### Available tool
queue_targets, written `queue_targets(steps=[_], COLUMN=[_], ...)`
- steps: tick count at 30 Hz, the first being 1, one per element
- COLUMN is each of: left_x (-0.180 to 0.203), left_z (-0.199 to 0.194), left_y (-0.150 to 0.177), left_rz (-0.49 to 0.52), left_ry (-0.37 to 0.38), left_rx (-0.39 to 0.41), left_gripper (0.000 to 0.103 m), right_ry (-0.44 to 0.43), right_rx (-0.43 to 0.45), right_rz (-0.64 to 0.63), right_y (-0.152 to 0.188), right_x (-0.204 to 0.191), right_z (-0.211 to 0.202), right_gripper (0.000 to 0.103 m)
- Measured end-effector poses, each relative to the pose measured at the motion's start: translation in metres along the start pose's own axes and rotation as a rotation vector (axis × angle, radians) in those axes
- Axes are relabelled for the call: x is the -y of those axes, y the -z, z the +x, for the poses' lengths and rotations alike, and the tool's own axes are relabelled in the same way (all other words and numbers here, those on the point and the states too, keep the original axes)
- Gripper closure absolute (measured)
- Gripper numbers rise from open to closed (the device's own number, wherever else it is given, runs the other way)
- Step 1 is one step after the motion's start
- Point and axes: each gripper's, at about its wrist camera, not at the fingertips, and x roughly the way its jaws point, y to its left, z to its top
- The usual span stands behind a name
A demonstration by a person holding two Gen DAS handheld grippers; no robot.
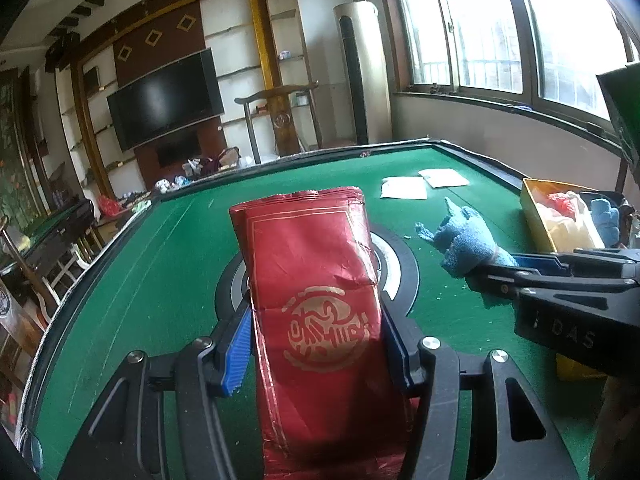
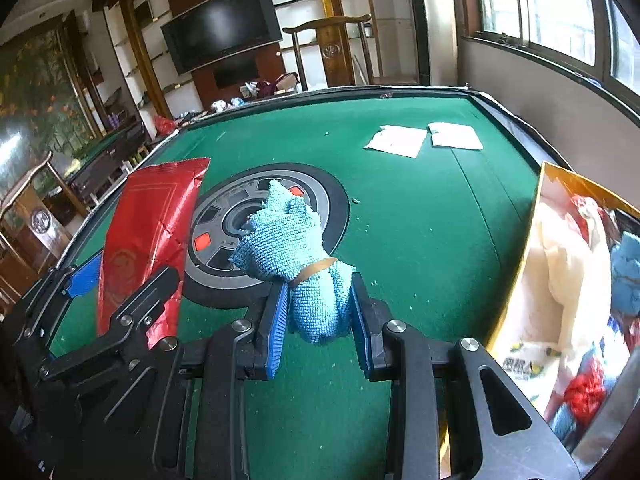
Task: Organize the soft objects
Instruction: 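Carry the red pack with the left tool while the right tool carries the blue cloth to the tray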
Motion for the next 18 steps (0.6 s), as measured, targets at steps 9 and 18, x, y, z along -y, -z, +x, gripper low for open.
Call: queue_targets(steps=[9,18], left_x=[0.005,0.032], left_z=[-0.011,-0.034], left_y=[0.004,0.001], left_rz=[0.02,0.055], left_ry=[0.026,0.132], left_rx=[0.029,0.042], left_gripper=[0.046,0.046], right_ry=[0.006,0.043], right_rx=[0.046,0.115], right_rz=[0.065,0.123], right_y=[0.011,0.024], right_x=[0.014,0.044], right_z=[-0.028,-0.078], right_gripper=[0.075,0.075])
